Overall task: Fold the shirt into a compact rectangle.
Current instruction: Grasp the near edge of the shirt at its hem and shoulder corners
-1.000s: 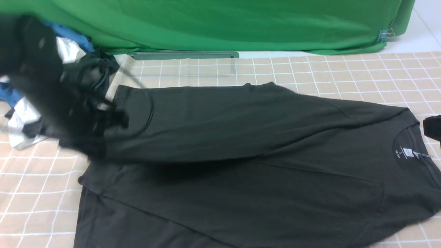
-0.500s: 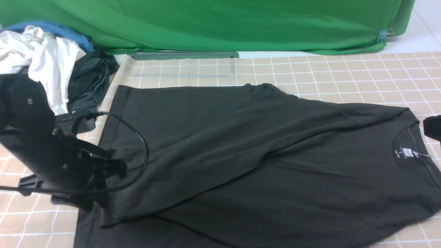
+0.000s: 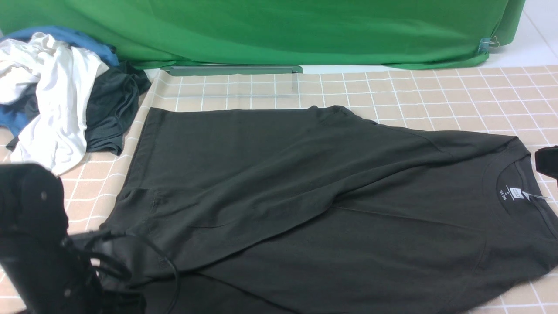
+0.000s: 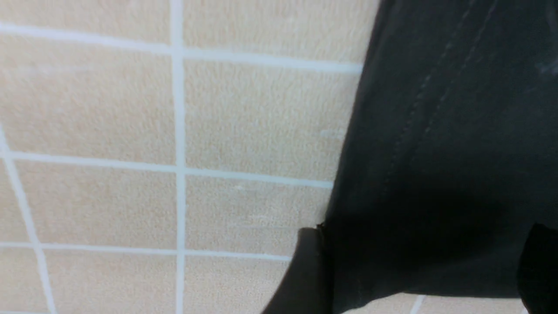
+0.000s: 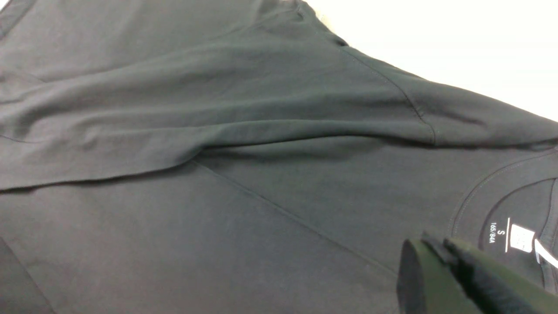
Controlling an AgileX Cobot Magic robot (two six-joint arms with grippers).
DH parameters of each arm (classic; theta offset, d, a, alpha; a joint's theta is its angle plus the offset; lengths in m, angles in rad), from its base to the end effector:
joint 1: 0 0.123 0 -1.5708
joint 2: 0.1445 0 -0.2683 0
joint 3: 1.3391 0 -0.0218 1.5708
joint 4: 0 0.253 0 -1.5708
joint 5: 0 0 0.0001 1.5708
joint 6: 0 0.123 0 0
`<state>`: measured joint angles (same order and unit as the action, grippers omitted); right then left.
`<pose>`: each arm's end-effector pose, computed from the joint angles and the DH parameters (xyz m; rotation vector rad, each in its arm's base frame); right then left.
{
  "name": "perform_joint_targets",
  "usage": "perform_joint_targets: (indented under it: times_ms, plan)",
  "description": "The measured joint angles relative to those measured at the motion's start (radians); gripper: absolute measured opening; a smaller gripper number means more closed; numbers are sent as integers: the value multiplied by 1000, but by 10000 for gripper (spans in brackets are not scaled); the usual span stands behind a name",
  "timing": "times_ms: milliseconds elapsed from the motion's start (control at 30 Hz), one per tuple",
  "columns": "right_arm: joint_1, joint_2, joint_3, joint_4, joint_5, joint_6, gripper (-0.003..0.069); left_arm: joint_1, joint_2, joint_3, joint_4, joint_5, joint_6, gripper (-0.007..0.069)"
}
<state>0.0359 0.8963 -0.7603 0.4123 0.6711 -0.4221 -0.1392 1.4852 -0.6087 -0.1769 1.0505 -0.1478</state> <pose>0.2096 0.0382 0.2892 -0.2776 2.2179 0.2523 0.1735 -0.0433 0.1092 0.1675 -2.8476 0.1450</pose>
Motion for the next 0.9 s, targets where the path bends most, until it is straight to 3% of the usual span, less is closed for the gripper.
perform_joint_targets:
  times_ms: [200,267,300,333,400,433,467,533,767,900]
  plan:
    - [0,0,0,0,-8,0,90,0,-1,60,-5,-62,-2,568]
    - [0,0,0,0,-8,0,92,0,-5,65,0,-67,-3,521]
    - [0,0,0,0,-8,0,92,0,-5,67,9,-67,-3,459]
    - [0,0,0,0,-8,0,92,0,-5,67,11,-67,-3,459]
    - [0,0,0,0,-7,0,97,0,-7,69,13,-65,18,251]
    - [0,0,0,0,-6,0,97,0,-7,69,11,-65,25,232]
    - [0,0,-1,1,-1,-1,99,0,-13,69,6,-68,46,123]
    - [0,1,-12,1,42,-5,99,0,-29,74,3,-73,59,49]
    - [5,71,-85,64,293,-83,101,0,-216,78,3,-79,68,32]
    - [89,130,-74,93,340,-133,101,0,-329,78,3,-67,43,32]
